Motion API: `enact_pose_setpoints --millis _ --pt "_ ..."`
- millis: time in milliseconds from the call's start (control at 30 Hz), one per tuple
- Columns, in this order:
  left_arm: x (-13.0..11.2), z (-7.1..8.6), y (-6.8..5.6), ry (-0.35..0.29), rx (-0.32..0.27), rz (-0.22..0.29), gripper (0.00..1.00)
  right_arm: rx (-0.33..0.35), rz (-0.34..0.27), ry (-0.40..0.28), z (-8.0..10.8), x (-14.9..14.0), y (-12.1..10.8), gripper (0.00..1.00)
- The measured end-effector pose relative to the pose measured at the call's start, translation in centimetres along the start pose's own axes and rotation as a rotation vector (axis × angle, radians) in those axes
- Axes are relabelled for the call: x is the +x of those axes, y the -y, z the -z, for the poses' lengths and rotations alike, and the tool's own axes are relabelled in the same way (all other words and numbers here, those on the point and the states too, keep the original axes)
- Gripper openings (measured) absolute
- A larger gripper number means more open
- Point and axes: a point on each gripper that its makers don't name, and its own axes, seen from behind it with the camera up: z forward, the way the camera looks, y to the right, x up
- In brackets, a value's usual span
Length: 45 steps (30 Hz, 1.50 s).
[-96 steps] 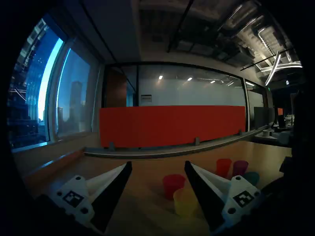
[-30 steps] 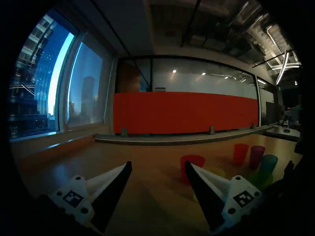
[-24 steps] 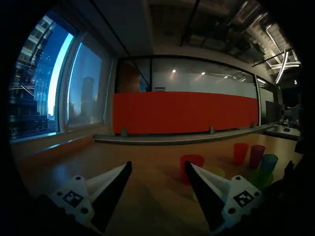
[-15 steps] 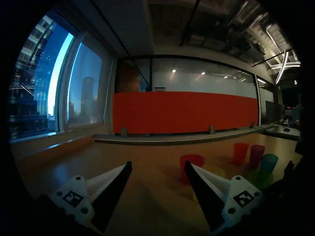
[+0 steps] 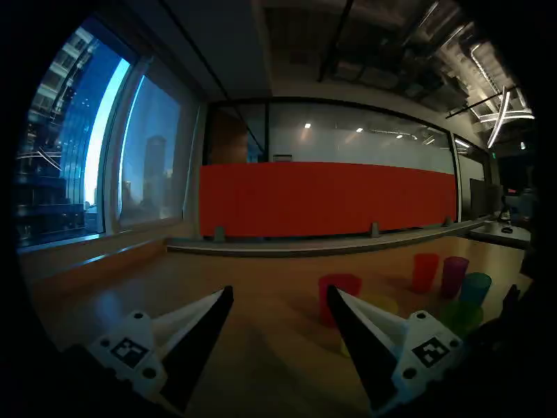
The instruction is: Pour water
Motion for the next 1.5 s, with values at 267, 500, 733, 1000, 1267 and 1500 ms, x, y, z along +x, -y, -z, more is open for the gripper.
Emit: enact_pose_setpoints --millis 267,500,733,1000,1267,1500 --pt "-0.1 0.1 0.1 0.0 0.0 0.0 0.99 0.026 -0.027 0.004 -0.2 -2.0 0.4 1.0" --pt "-0.1 0.1 0.0 0.0 0.0 0.0 1.0 0.031 -0.045 -0.013 -0.3 -3.5 0.5 1.0" --pt "0.0 0.1 0.0 0.0 0.0 0.0 0.99 0.023 -0.09 -0.016 -0.7 -4.9 -0.5 1.0" --pt "-0.1 0.0 0.0 0.0 0.0 0.0 0.99 0.009 -0.134 0.022 -1.3 -7.0 -1.7 1.0" --pt "-0.1 0.1 0.0 0.0 0.0 0.0 0.99 0.01 -0.144 0.032 -1.5 -7.7 -2.0 1.0" --pt "-0.1 0.0 0.0 0.0 0.0 0.0 0.99 0.011 -0.142 0.038 -1.6 -8.0 -1.9 1.0"
